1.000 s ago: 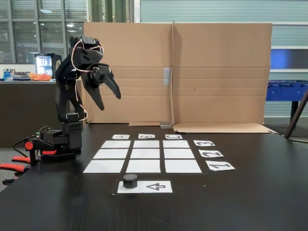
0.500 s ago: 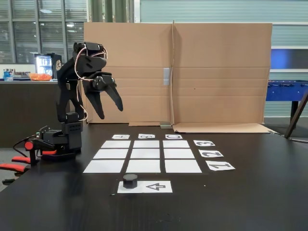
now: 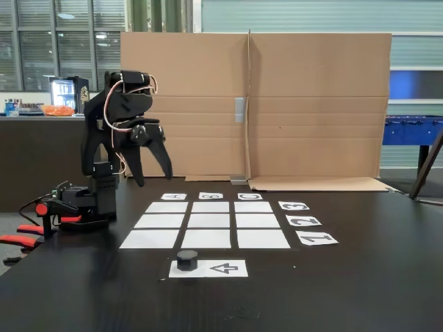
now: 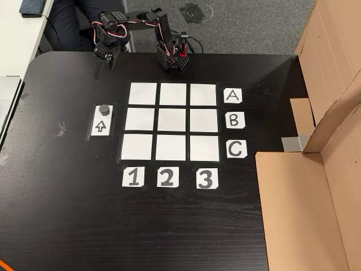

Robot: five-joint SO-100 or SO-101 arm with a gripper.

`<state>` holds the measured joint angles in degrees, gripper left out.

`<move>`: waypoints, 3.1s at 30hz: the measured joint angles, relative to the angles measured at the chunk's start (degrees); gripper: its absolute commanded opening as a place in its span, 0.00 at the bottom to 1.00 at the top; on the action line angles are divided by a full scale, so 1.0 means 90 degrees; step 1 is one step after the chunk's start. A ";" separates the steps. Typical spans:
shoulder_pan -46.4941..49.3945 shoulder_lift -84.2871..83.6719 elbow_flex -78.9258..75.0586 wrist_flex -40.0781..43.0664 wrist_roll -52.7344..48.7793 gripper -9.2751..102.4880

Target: Pick up a new token and place it in the grid on square A2.

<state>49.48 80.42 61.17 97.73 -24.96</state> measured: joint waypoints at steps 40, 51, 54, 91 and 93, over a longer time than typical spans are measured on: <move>0.0264 -0.3574 -0.2568 0.0020 -0.1553 0.38; -0.0273 -0.4121 -0.3311 0.0020 -0.1621 0.38; -0.0439 -0.4150 -0.3320 0.0020 -0.1680 0.38; -0.0840 -0.5459 -0.4375 0.0020 -0.1846 0.38; -0.0840 -0.5508 -0.4375 0.0020 -0.1846 0.38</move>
<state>41.92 30.85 21.80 97.91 -41.57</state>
